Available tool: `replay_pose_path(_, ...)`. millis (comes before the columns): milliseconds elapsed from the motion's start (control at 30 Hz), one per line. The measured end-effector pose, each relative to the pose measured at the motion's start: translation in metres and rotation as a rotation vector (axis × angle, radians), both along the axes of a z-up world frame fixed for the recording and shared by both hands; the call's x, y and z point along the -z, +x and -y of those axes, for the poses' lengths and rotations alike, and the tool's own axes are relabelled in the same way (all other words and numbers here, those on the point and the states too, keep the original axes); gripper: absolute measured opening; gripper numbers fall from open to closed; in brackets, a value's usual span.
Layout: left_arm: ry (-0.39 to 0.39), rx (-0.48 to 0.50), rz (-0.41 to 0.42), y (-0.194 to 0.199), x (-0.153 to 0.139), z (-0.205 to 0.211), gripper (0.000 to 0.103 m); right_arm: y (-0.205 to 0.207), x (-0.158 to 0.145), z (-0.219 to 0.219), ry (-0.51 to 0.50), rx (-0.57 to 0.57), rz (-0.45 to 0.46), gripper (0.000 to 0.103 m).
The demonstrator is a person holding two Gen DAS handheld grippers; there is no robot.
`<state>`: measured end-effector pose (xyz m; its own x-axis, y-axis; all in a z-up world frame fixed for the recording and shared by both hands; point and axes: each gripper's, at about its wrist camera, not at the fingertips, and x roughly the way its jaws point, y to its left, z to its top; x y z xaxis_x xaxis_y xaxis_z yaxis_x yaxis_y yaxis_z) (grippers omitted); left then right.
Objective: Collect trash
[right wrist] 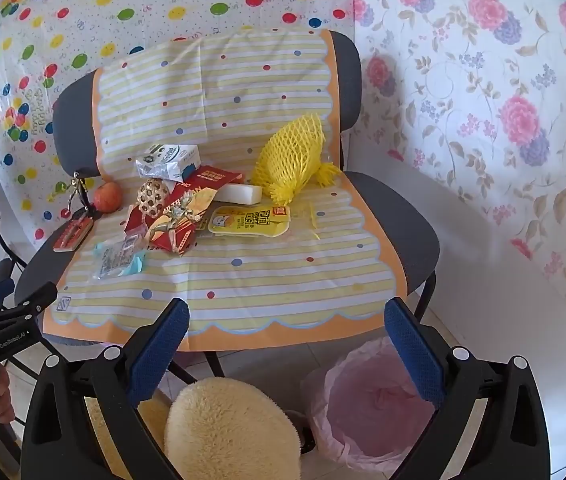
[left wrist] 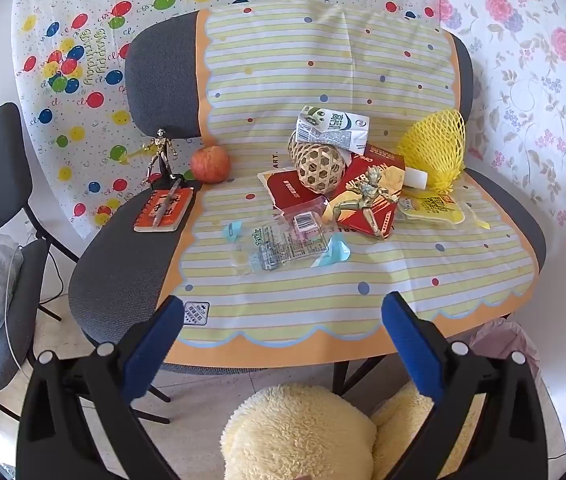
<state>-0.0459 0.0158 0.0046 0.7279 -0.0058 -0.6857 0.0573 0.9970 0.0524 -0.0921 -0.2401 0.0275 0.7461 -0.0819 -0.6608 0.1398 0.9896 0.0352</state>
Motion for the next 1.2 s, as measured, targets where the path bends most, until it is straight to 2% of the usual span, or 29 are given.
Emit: replay_pose_path(1200, 0.0, -0.001, 0.002, -0.001, -0.0049, -0.0054, 0.096, 0.0002, 0.0001, -0.0009, 0.003, 0.004, 0.007, 0.097)
